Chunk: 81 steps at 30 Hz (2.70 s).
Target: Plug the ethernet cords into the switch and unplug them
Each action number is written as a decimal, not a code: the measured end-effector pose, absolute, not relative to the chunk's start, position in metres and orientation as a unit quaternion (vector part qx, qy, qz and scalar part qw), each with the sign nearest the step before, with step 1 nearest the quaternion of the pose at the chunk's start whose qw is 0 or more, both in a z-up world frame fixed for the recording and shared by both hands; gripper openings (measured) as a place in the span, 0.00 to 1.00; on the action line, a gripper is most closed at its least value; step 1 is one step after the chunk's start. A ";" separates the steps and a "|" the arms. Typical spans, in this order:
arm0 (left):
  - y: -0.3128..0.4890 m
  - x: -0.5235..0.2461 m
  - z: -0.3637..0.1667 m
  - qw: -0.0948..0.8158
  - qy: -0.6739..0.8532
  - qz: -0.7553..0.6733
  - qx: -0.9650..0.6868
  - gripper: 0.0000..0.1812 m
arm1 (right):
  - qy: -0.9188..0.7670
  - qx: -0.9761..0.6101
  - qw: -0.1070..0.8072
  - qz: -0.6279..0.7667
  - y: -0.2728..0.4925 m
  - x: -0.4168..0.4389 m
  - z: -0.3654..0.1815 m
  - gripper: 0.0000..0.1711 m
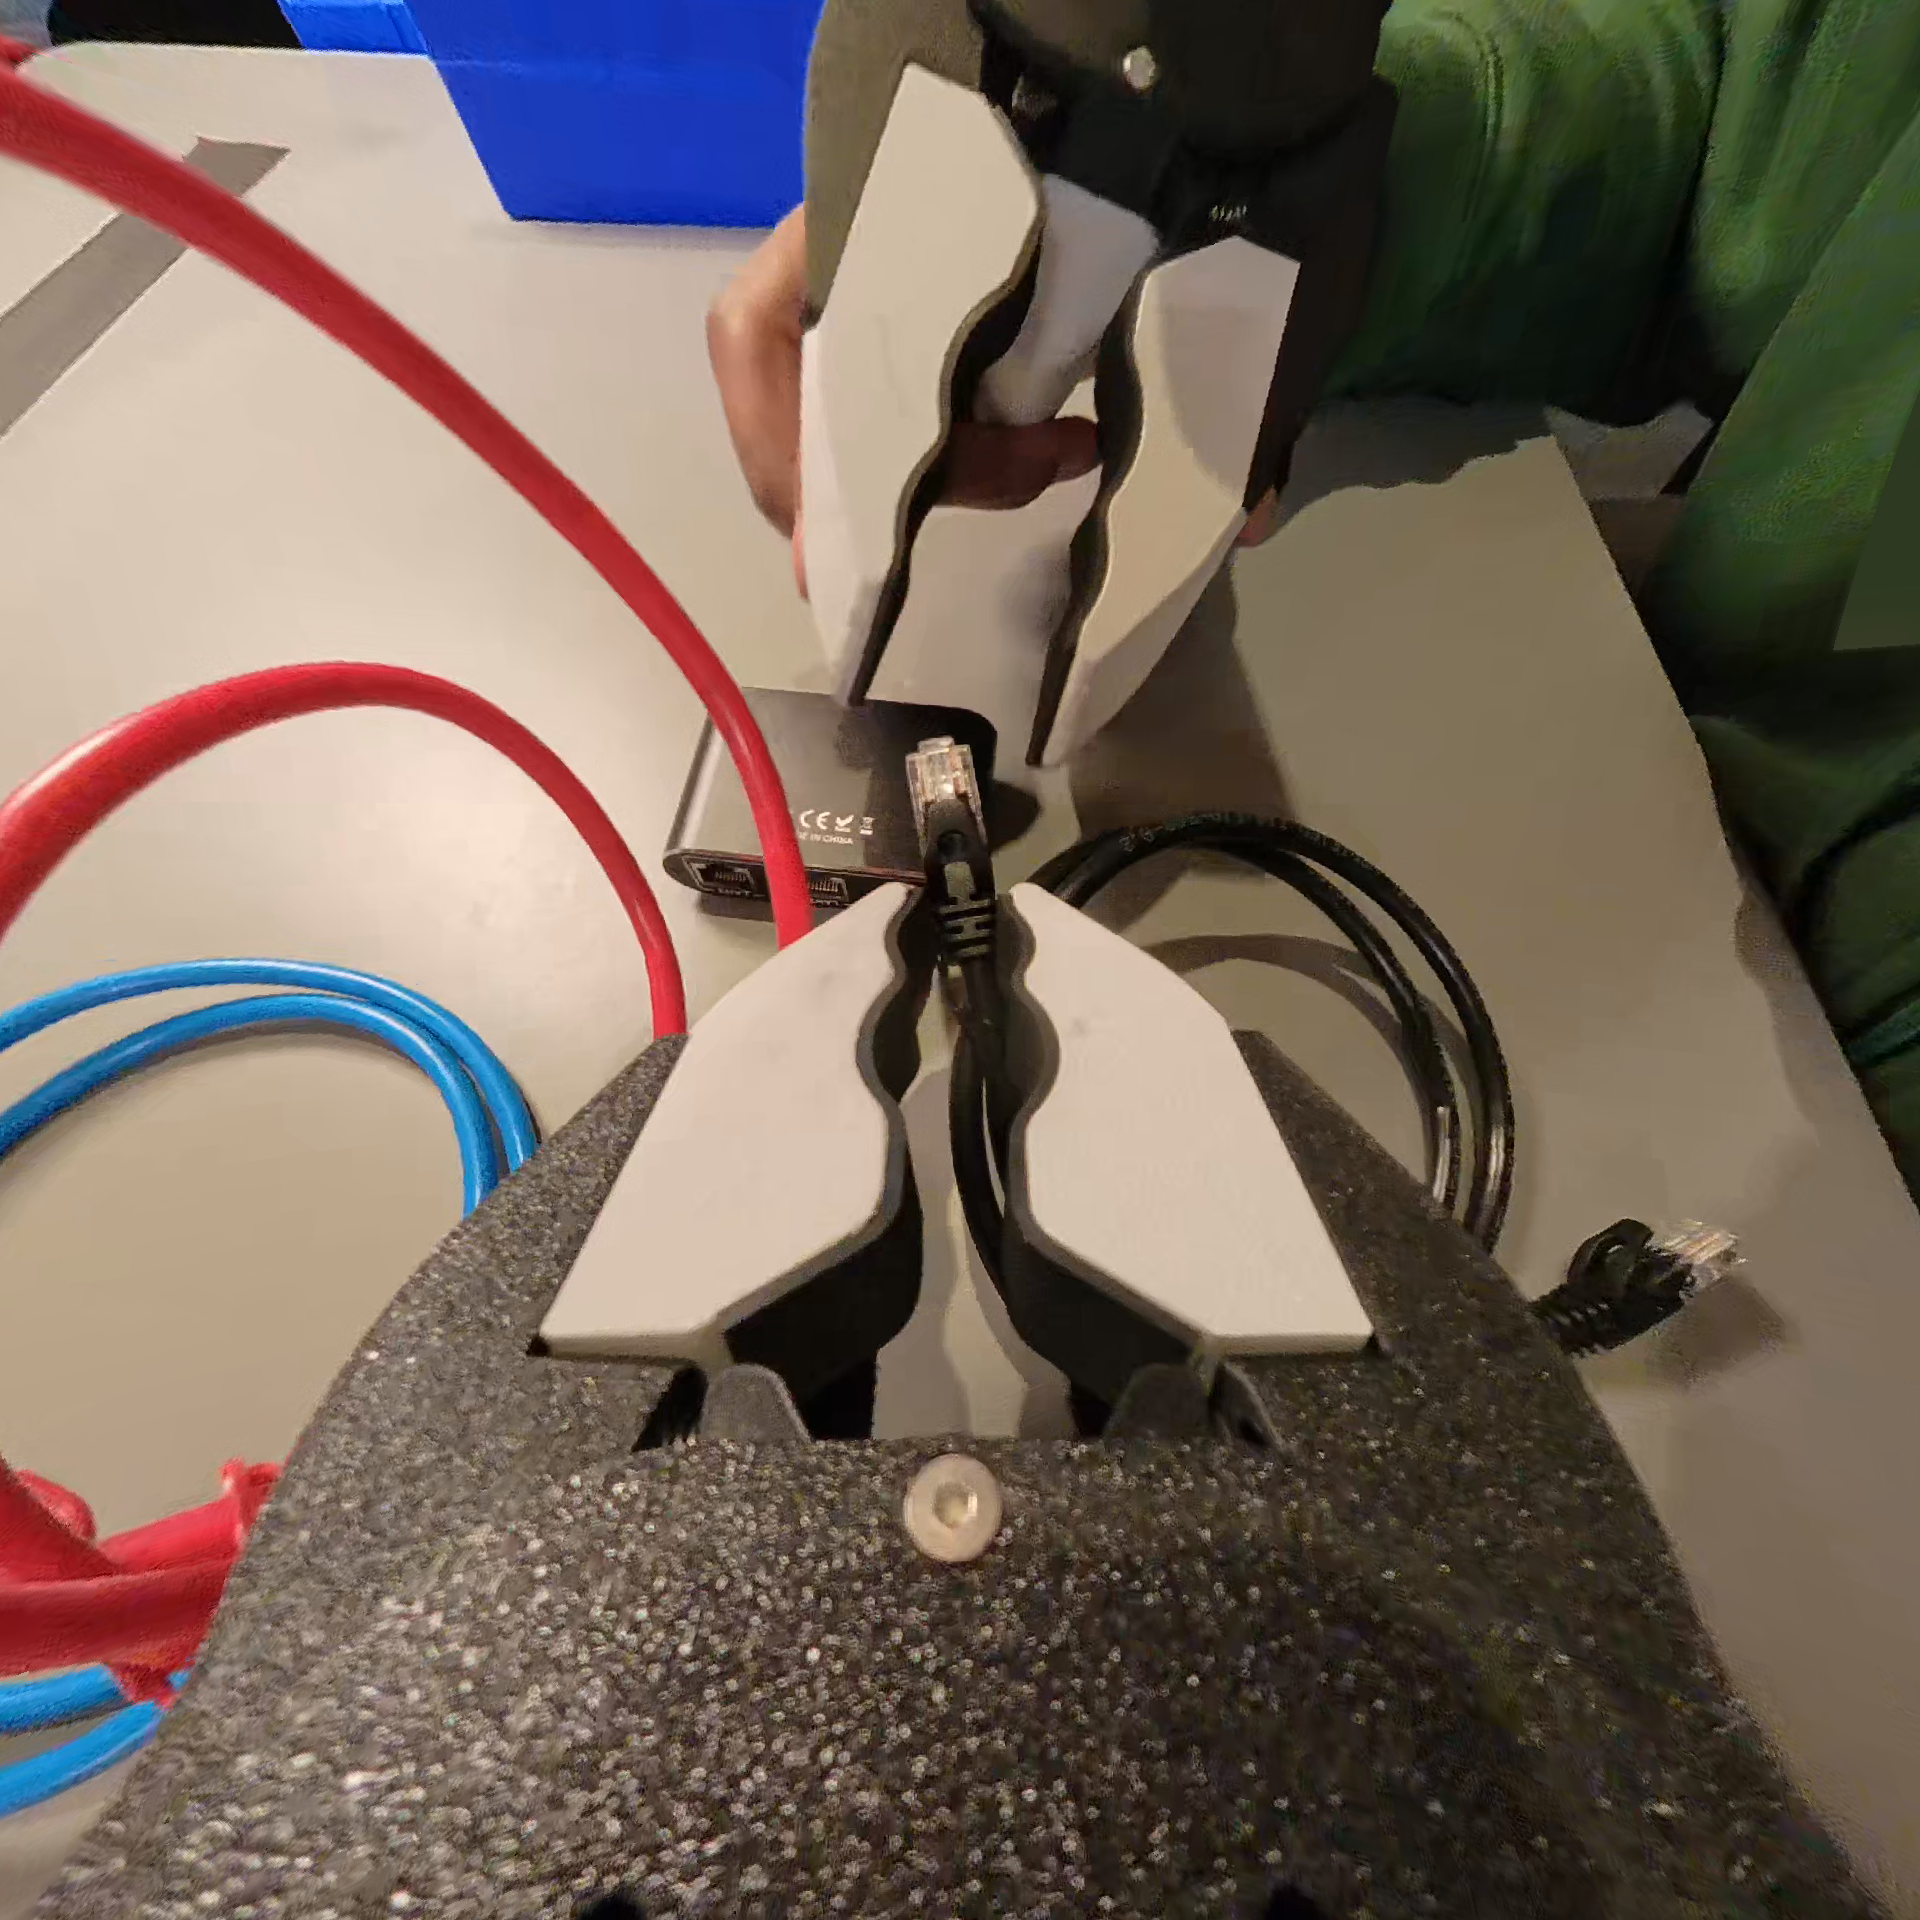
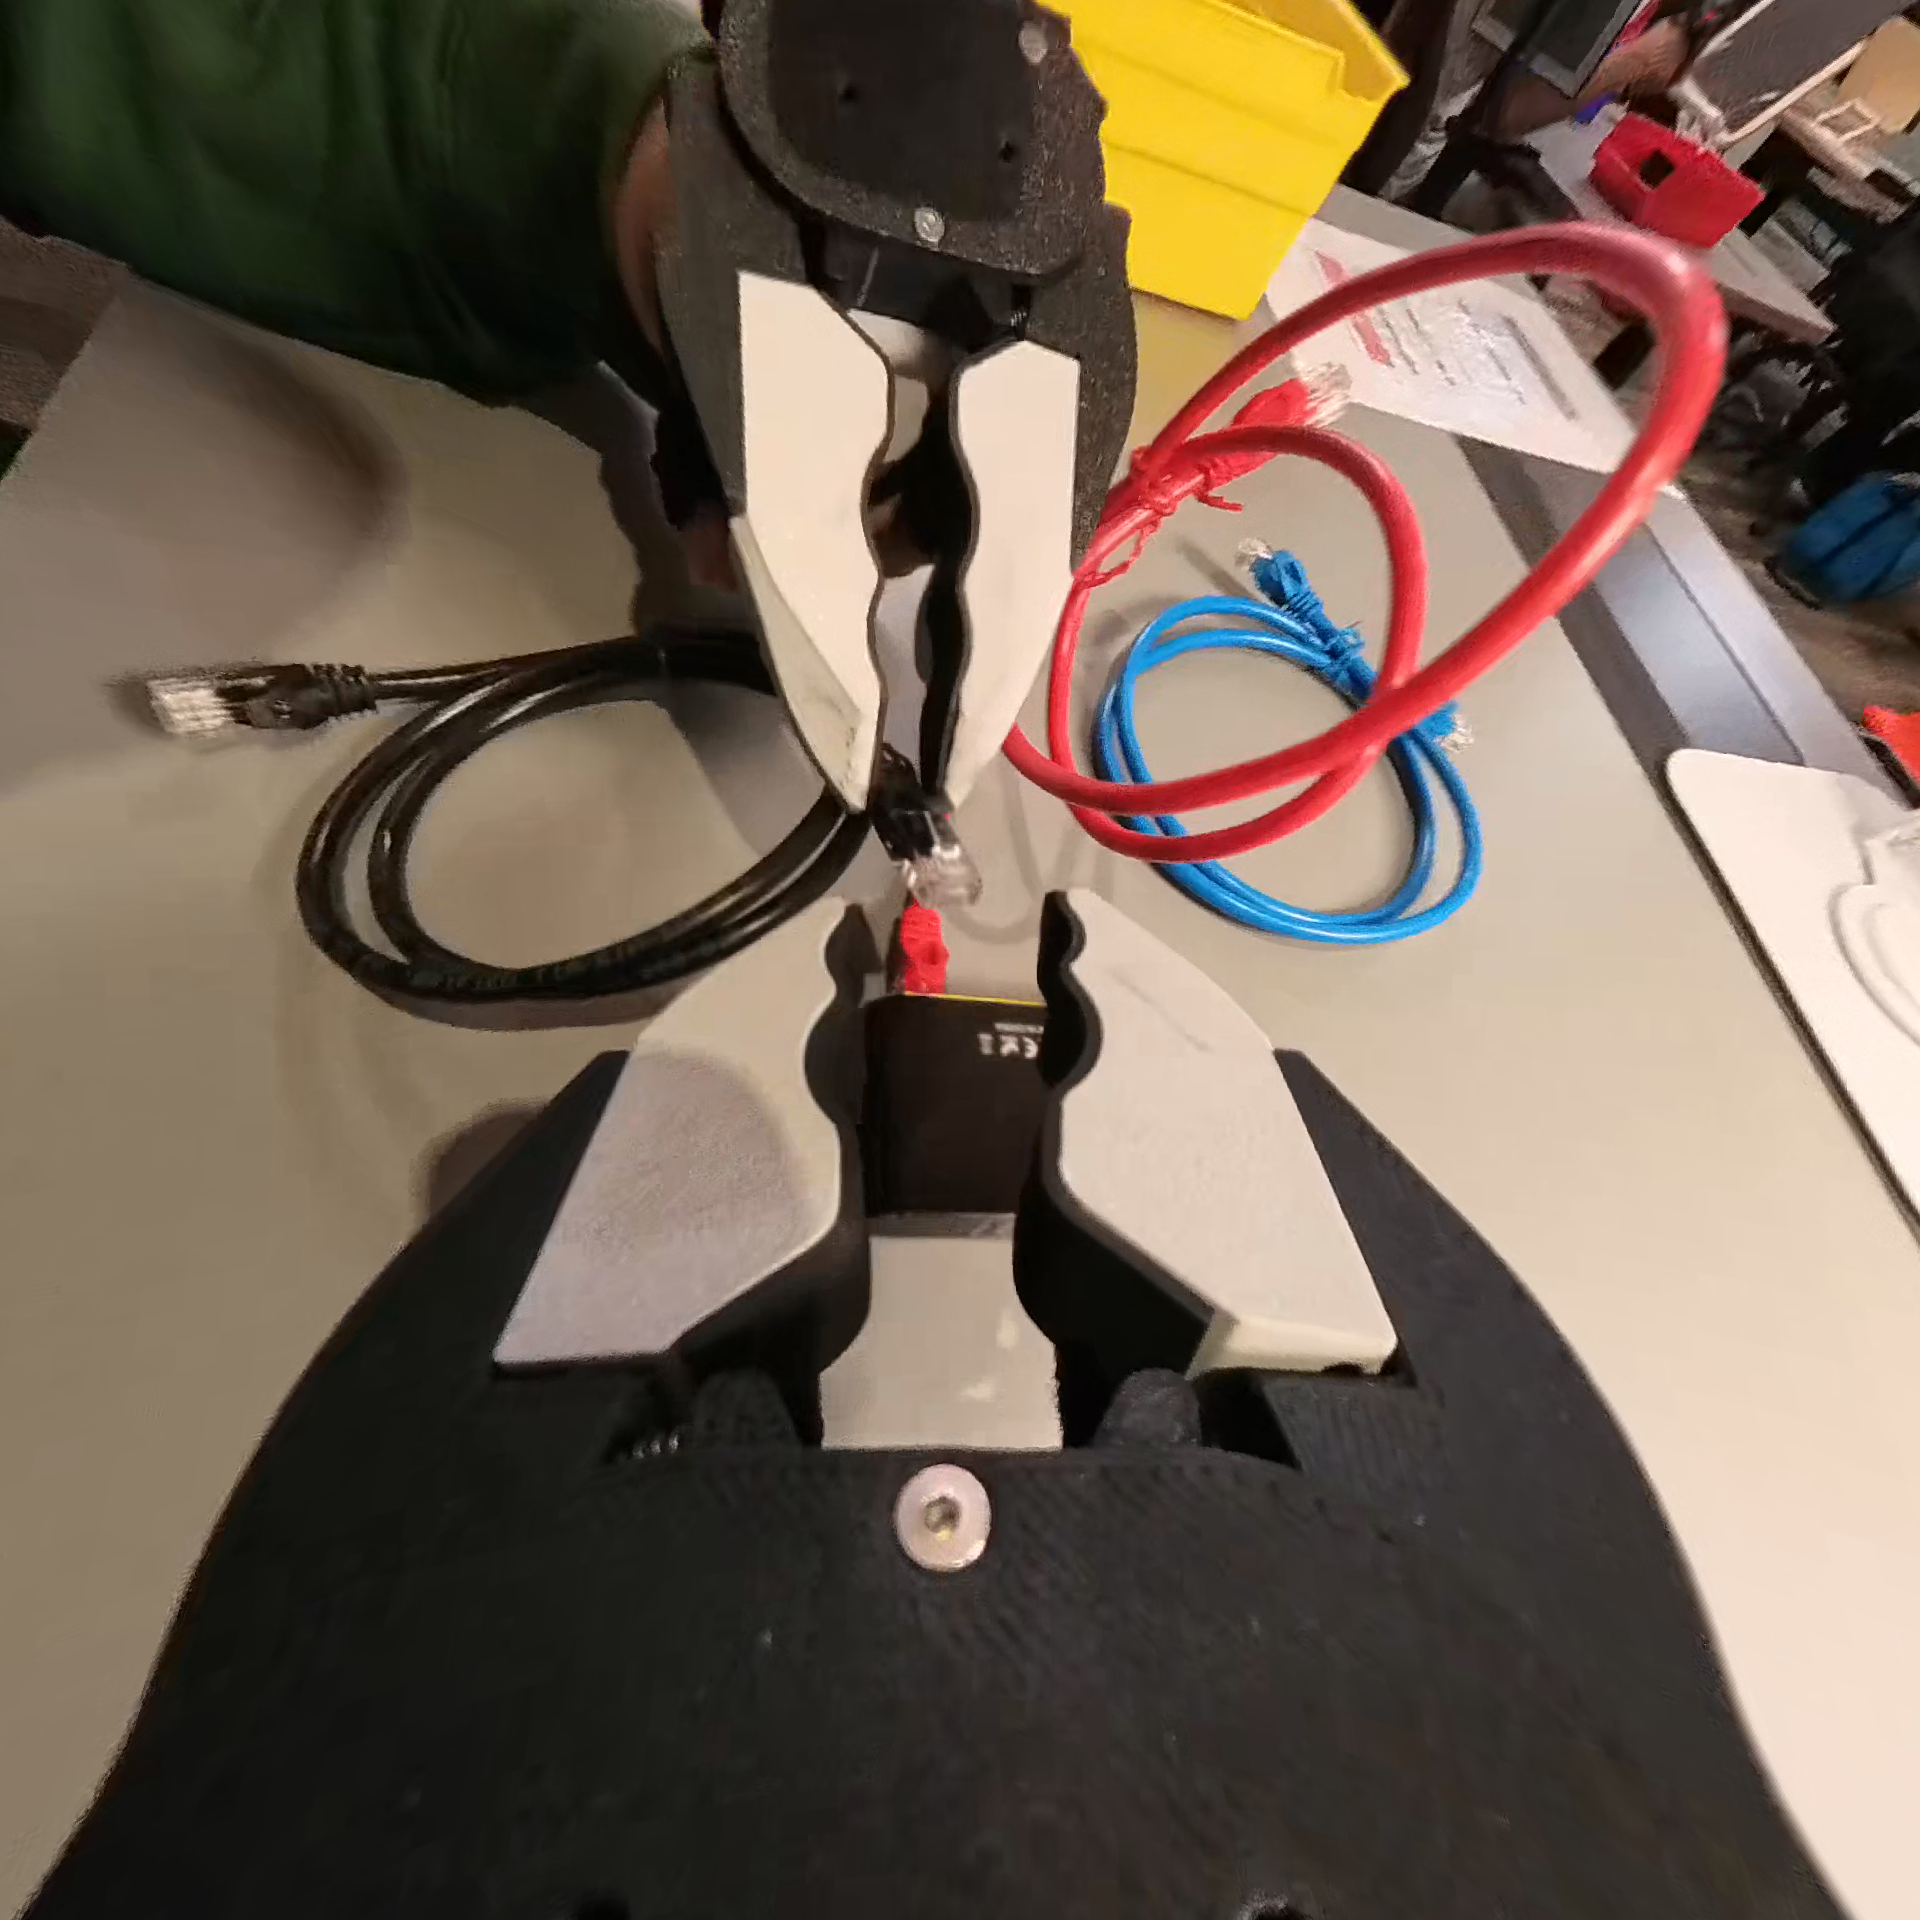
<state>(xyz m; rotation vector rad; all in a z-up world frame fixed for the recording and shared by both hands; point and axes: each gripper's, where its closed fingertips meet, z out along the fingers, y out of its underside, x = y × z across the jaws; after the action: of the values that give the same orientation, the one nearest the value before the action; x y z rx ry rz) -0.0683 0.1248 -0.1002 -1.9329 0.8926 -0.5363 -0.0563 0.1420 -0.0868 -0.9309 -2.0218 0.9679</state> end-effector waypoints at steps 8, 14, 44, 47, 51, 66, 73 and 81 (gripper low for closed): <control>0.118 -0.059 -0.097 0.461 0.405 -0.199 -0.764 0.07 | -0.786 -0.363 0.304 0.398 0.120 -0.061 -0.093 0.17; 0.112 -0.054 -0.099 0.453 0.422 -0.201 -0.760 0.07 | -0.800 -0.336 0.303 0.392 0.114 -0.057 -0.097 0.09; 0.112 -0.085 -0.110 0.419 0.407 -0.176 -0.792 0.07 | -0.777 -0.283 0.392 0.404 0.137 -0.048 -0.079 0.08; 0.110 -0.085 -0.108 0.415 0.399 -0.190 -0.795 0.07 | -0.775 -0.280 0.390 0.411 0.139 -0.046 -0.077 0.08; 0.107 -0.085 -0.104 0.410 0.388 -0.218 -0.796 0.07 | -0.772 -0.273 0.383 0.428 0.138 -0.043 -0.075 0.08; 0.097 -0.083 -0.096 0.429 0.454 -0.174 -0.761 0.20 | -0.773 -0.268 0.351 0.456 0.132 -0.040 -0.083 0.08; 0.094 -0.068 -0.109 0.413 0.496 -0.148 -0.750 0.21 | -0.780 -0.263 0.353 0.445 0.123 -0.044 -0.088 0.08; 0.076 -0.106 -0.086 0.400 0.478 -0.138 -0.769 0.24 | -0.776 -0.274 0.362 0.438 0.132 -0.043 -0.084 0.08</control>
<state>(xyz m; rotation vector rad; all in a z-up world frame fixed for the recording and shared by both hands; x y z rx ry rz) -0.1057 0.0756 -0.0863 -1.9461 1.2102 -0.3493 -0.0429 0.1318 -0.0836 -0.7053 -1.9977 1.1282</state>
